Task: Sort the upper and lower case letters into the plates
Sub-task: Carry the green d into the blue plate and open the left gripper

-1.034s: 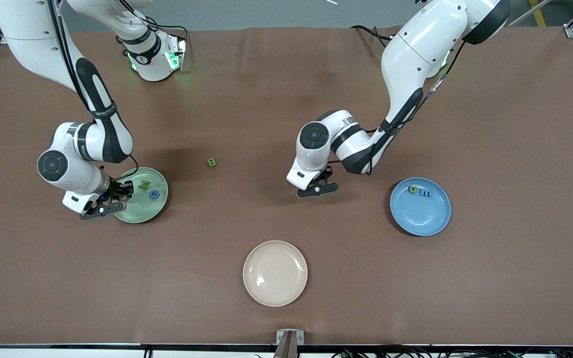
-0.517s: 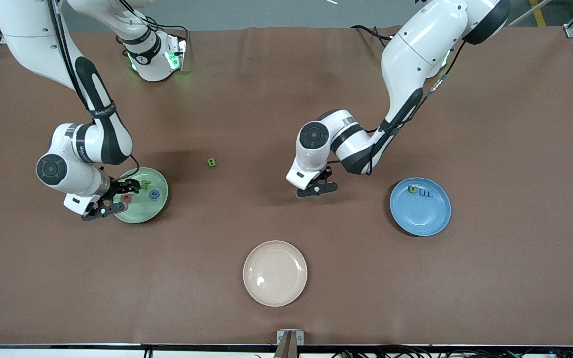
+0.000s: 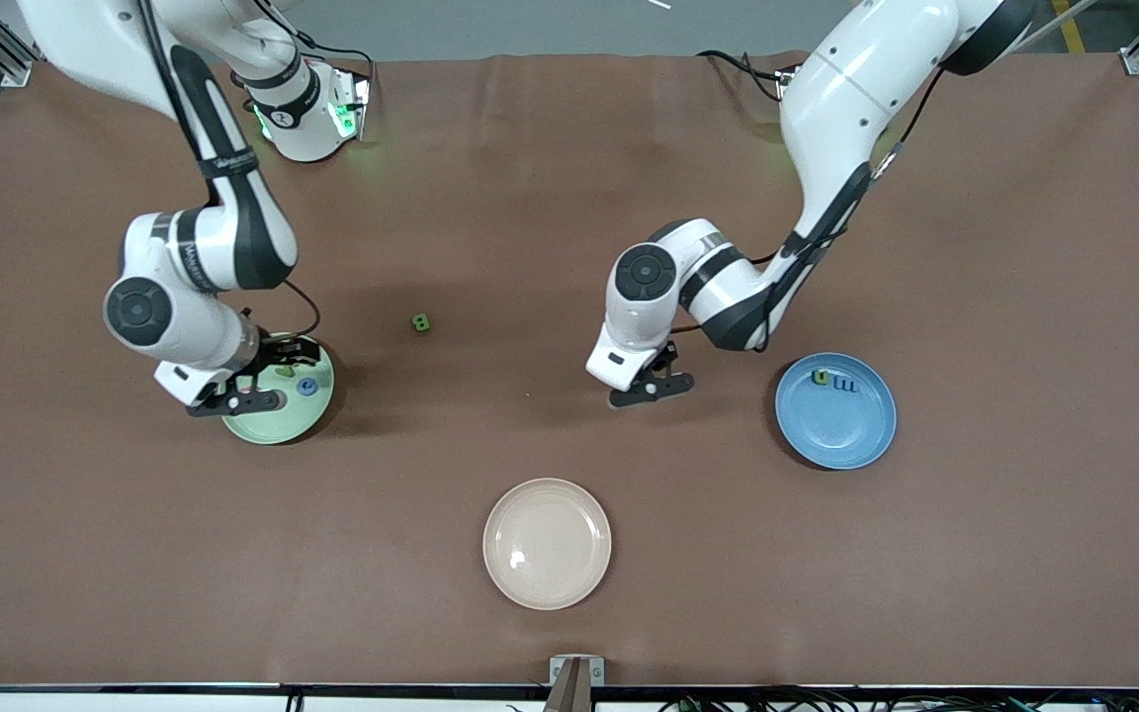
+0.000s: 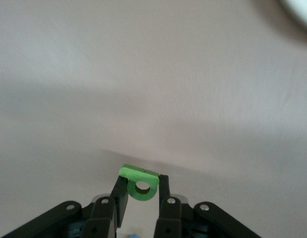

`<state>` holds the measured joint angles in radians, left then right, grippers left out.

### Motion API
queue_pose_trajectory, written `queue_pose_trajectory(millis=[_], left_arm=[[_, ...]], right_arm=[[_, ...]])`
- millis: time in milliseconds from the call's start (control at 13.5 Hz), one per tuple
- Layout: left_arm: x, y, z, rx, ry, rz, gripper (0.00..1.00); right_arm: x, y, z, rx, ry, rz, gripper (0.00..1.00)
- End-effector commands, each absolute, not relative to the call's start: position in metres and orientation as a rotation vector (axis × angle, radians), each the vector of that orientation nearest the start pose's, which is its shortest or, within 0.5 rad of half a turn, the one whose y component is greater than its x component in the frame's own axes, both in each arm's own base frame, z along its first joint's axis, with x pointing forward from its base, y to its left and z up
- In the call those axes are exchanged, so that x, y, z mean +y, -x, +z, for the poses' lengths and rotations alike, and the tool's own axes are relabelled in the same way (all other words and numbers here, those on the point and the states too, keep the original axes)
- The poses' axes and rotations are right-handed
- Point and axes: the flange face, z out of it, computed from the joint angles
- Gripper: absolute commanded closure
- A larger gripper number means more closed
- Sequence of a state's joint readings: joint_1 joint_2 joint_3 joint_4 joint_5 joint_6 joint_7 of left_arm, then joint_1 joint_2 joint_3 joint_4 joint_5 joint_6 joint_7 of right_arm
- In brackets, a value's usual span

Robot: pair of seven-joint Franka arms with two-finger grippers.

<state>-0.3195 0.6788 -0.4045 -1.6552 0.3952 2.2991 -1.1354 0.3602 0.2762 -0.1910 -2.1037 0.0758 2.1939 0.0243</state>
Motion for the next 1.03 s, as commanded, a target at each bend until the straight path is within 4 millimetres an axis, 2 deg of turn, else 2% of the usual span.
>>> queue_pose_trajectory(millis=[0,222,443,591,665,960], left_arm=[[-0.381,-0.558,0.287,-0.384,3.102,-0.096,0.94],[-0.321,-0.573,0.299,-0.316,3.061,-0.056,0.94],[-0.239,-0.580,0.300,-0.257,3.035,-0.011,0.94],[-0.186,-0.588,0.293,-0.246,3.050,0.029,0.94],[-0.165,-0.590,0.289,-0.241,3.056,0.038,0.94],[-0.109,-0.592,0.262,-0.187,3.099,0.030,0.94]], right_arm=[[0.122,-0.518,0.272,-0.120,3.079,0.294,0.00],[0.151,-0.494,0.244,-0.203,3.091,0.188,0.00],[0.181,-0.477,0.232,-0.220,3.099,0.116,0.00],[0.219,-0.463,0.217,-0.250,3.112,0.086,0.00],[0.235,-0.458,0.206,-0.289,3.113,0.044,0.01],[0.259,-0.446,0.171,-0.381,3.119,-0.047,0.02]])
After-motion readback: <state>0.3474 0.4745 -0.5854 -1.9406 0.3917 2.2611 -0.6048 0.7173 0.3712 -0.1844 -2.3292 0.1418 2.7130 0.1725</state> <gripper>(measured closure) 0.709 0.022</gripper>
